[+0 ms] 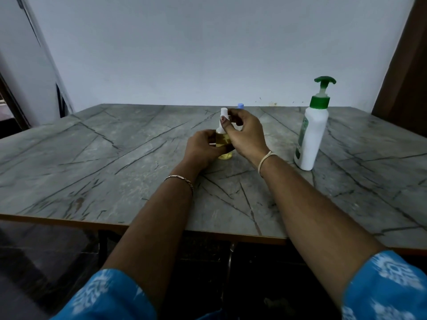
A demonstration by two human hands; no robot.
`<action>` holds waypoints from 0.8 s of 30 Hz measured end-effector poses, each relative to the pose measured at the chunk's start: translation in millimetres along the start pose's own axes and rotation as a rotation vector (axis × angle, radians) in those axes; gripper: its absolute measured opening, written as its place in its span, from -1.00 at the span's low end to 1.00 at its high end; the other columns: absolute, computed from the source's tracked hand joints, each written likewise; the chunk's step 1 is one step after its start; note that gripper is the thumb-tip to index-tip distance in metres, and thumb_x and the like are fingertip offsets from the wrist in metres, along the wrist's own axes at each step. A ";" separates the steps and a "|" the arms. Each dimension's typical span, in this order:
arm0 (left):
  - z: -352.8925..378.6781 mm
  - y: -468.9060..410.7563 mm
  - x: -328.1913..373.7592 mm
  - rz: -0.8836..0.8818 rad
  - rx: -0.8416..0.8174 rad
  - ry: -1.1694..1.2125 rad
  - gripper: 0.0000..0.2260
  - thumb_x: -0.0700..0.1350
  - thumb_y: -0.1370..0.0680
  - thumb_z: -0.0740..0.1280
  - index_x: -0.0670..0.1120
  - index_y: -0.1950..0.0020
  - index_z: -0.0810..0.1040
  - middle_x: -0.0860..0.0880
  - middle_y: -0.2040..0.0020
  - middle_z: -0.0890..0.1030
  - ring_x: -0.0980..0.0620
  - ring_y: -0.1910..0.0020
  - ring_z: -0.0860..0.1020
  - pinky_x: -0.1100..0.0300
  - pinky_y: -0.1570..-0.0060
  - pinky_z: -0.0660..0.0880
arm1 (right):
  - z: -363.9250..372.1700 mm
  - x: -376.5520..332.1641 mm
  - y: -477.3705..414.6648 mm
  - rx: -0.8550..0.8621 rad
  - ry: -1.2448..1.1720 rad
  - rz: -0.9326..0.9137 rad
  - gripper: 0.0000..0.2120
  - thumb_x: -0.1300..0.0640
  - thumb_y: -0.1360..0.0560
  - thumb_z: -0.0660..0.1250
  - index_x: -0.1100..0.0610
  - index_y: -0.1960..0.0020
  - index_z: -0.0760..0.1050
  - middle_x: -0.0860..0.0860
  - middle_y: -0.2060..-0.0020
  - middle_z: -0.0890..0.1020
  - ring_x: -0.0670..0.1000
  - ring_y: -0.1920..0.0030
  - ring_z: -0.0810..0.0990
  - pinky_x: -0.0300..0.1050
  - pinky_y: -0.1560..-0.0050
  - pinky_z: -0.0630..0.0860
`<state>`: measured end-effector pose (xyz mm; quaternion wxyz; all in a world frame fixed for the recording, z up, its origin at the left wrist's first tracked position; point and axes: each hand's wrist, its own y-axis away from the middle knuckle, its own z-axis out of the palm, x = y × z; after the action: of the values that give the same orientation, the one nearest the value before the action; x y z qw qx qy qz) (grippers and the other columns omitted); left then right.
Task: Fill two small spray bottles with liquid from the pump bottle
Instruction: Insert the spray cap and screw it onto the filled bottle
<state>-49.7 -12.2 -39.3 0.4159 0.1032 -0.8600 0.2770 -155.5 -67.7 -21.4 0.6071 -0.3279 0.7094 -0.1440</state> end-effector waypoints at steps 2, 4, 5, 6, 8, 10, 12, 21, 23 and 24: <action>-0.7 -1.3 -2.1 0.004 0.008 -0.001 -0.61 -0.04 -0.35 0.53 -0.08 -0.14 0.60 0.01 -0.03 0.66 0.13 -0.01 0.60 0.17 -0.11 0.52 | 0.4 -0.8 0.8 -0.028 -0.013 0.005 -0.74 0.08 -0.60 0.24 0.15 -0.23 0.52 -0.05 -0.05 0.60 -0.33 0.07 0.52 -0.52 0.05 0.40; -0.9 -1.5 -3.5 0.009 0.014 -0.001 -0.59 -0.02 -0.34 0.54 -0.07 -0.14 0.60 0.01 -0.02 0.67 0.12 -0.01 0.61 0.11 -0.14 0.53 | 1.9 -0.1 0.5 -0.041 -0.003 0.012 -0.70 0.17 -0.61 0.19 0.15 -0.33 0.47 0.02 -0.19 0.57 -0.19 -0.13 0.52 -0.30 -0.20 0.42; -0.4 -0.9 -3.2 0.013 0.019 -0.006 -0.59 -0.02 -0.33 0.54 -0.07 -0.14 0.60 0.02 -0.02 0.67 0.12 -0.01 0.61 0.11 -0.14 0.53 | 2.5 0.7 0.1 -0.050 -0.007 0.021 -0.67 0.20 -0.61 0.18 0.15 -0.36 0.44 0.04 -0.24 0.55 -0.10 -0.21 0.50 -0.22 -0.27 0.41; 0.2 -0.5 -2.8 0.020 0.025 -0.014 -0.60 -0.01 -0.34 0.53 -0.07 -0.13 0.60 0.02 -0.01 0.66 0.12 -0.01 0.60 0.11 -0.14 0.53 | 2.7 1.8 -0.3 -0.054 -0.009 0.026 -0.66 0.21 -0.61 0.19 0.14 -0.38 0.42 0.05 -0.26 0.55 -0.05 -0.24 0.50 -0.17 -0.29 0.41; 1.2 -0.6 -2.9 0.033 0.033 -0.031 -0.60 0.00 -0.34 0.53 -0.07 -0.13 0.60 0.02 -0.01 0.66 0.12 0.00 0.60 0.13 -0.13 0.52 | 2.2 4.0 -0.9 -0.040 0.011 0.013 -0.67 0.18 -0.59 0.25 0.13 -0.35 0.46 0.03 -0.16 0.60 -0.05 -0.19 0.53 -0.13 -0.25 0.45; 0.8 -0.9 -3.4 0.042 0.035 -0.047 -0.62 0.00 -0.35 0.53 -0.07 -0.12 0.60 0.01 0.00 0.66 0.12 0.01 0.60 0.13 -0.12 0.52 | 2.7 5.8 -1.4 0.000 0.033 -0.003 -0.69 0.12 -0.55 0.32 0.09 -0.29 0.50 -0.05 -0.01 0.62 -0.03 -0.14 0.54 -0.11 -0.20 0.47; 0.2 -1.8 -3.8 0.047 0.029 -0.057 -0.63 -0.02 -0.35 0.52 -0.07 -0.12 0.60 0.01 0.00 0.67 0.10 0.00 0.61 0.11 -0.11 0.53 | 6.6 6.2 -1.8 0.027 0.035 0.011 -0.68 0.12 -0.52 0.36 0.10 -0.27 0.53 -0.07 0.06 0.60 -0.01 -0.11 0.53 -0.10 -0.17 0.45; 1.4 -3.5 -0.4 0.029 0.016 -0.142 -0.60 -0.15 -0.41 0.46 -0.11 -0.24 0.54 -0.04 -0.11 0.63 0.05 -0.11 0.56 0.18 -0.12 0.46 | 20.9 7.7 -1.4 0.150 0.176 -0.006 -0.85 0.08 -0.49 0.38 0.12 0.00 0.54 0.03 0.05 0.60 0.06 -0.07 0.49 -0.14 -0.01 0.36; 1.4 -2.8 -0.5 0.025 0.007 -0.141 -0.60 -0.15 -0.43 0.45 -0.13 -0.25 0.52 -0.05 -0.13 0.62 0.02 -0.14 0.55 0.12 -0.16 0.47 | 20.6 6.2 1.0 0.156 0.190 -0.006 -0.84 0.07 -0.49 0.38 0.12 -0.01 0.53 0.02 0.04 0.60 0.05 -0.08 0.49 -0.14 -0.01 0.36; 1.5 -2.5 -1.3 0.027 0.002 -0.140 -0.59 -0.14 -0.43 0.45 -0.12 -0.26 0.51 -0.05 -0.13 0.62 0.02 -0.14 0.55 0.11 -0.17 0.47 | 20.0 7.4 1.5 0.146 0.172 -0.006 -0.84 0.07 -0.50 0.38 0.12 -0.03 0.54 0.00 0.03 0.60 0.05 -0.09 0.49 -0.11 -0.03 0.39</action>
<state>-48.9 -15.2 -40.0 0.3510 0.1113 -0.8880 0.2754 -137.2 -67.4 -32.4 0.5661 -0.2712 0.7453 -0.2248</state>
